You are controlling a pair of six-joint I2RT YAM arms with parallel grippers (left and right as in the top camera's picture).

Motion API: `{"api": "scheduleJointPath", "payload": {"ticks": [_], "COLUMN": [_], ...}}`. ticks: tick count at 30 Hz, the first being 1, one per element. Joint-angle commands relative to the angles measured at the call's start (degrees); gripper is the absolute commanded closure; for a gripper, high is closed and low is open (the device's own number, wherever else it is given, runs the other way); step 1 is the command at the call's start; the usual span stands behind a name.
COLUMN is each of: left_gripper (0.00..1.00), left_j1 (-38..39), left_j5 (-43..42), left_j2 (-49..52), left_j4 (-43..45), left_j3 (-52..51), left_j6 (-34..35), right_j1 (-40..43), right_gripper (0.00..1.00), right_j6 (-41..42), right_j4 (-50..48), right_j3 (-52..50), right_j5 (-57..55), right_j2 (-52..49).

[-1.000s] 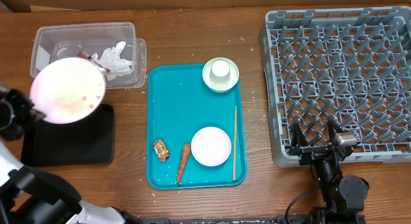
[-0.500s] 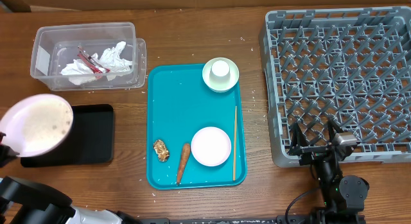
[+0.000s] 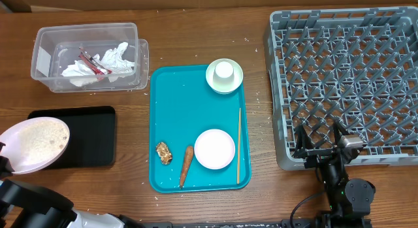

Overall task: Sort waste into correct bins and load items into the dishwasher
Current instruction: 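Tilt the plate to dump the rice onto the black tray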

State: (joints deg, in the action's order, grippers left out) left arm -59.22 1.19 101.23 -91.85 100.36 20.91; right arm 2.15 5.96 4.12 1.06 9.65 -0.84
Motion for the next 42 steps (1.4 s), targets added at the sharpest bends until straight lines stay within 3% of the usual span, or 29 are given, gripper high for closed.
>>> {"api": "scheduleJointPath", "payload": {"ticks": [1,8,18,33,42], "left_gripper": [0.96,0.96,0.96,0.96,0.96], "left_j1": [1.1,1.9,4.1,16.2,17.0], "left_j5": [0.9,2.5,10.0,24.9,29.5], "left_j2": [-1.4,-1.4,-1.4,-1.4,-1.4], "left_j4": [1.9,6.6,6.3,4.3,3.6], "left_j3": [-4.1,-11.5,-11.6,-11.4,-9.8], "left_j6": [1.0,1.9,8.3,17.1,19.7], "right_j1": [-0.3,-0.3,-0.3,-0.3,-0.3], "right_gripper": [0.00,0.00,0.00,0.00,0.00], "right_j6": [0.0,0.0,0.0,0.0,0.0], "right_j4": [-0.2,-0.2,-0.2,-0.2,-0.2], "right_j3": [-0.6,-0.6,-0.6,-0.6,-0.6], "right_j5": [-0.1,-0.2,-0.2,-0.1,-0.1], "right_j2": [0.7,0.7,0.7,0.7,0.7]}}
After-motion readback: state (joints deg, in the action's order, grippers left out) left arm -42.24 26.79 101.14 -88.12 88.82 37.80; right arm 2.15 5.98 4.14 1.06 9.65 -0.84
